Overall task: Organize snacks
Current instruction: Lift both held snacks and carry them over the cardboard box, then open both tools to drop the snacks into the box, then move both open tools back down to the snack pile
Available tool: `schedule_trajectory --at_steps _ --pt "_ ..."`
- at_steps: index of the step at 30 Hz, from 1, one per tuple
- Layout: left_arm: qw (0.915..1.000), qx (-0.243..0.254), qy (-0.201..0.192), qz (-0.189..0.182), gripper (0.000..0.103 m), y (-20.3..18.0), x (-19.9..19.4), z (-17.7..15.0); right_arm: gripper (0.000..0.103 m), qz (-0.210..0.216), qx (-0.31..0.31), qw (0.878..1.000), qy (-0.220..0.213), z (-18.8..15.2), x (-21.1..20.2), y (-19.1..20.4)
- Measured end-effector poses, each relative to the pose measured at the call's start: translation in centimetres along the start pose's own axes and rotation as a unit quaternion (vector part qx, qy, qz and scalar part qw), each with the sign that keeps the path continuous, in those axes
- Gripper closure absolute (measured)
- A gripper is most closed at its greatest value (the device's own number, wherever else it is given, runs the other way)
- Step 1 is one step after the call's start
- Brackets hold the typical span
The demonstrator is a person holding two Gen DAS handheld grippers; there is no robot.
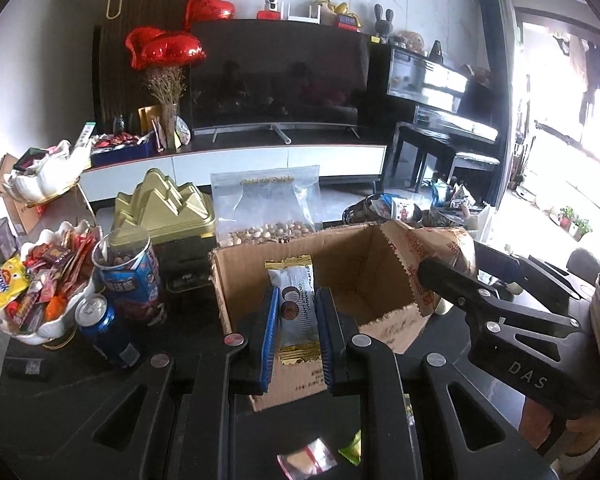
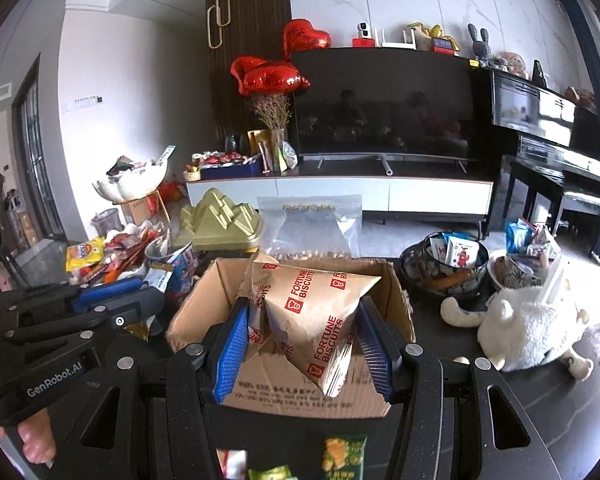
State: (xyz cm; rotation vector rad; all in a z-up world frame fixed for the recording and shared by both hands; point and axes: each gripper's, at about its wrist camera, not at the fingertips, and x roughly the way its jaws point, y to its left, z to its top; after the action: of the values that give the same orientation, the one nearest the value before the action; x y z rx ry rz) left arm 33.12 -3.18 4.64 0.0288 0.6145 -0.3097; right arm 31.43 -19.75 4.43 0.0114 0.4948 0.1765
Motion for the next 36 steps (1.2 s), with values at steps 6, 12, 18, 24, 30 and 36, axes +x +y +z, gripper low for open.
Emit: schedule_trajectory --at_steps 6,12,18,24,30,36 --pt "1.0000 0.002 0.008 -0.001 0.083 0.6 2.8 1.0 0.049 -0.002 0.005 1.000 0.009 0.6 2.8 -0.7" --pt "0.9998 -0.001 0.012 0.013 0.064 1.1 4.4 1.8 0.030 -0.013 0.014 1.000 0.024 0.9 5.1 -1.4" --pt "0.9993 -0.010 0.007 0.034 0.056 1.4 3.2 1.0 0.026 -0.040 0.018 0.999 0.031 0.2 4.9 -1.8" --pt "0.9995 -0.005 -0.005 0.032 0.052 0.9 0.4 -0.3 0.026 -0.059 0.012 0.998 0.015 -0.8 2.0 -1.0" --pt "0.9992 0.016 -0.023 0.030 0.048 0.2 -2.7 -1.5 0.026 -0.043 0.022 0.999 0.013 -1.7 -0.9 -0.3" --pt "0.9988 0.027 -0.033 0.023 0.045 0.0 -5.5 -2.7 0.026 -0.037 0.031 0.999 0.012 -3.0 -3.3 0.8"
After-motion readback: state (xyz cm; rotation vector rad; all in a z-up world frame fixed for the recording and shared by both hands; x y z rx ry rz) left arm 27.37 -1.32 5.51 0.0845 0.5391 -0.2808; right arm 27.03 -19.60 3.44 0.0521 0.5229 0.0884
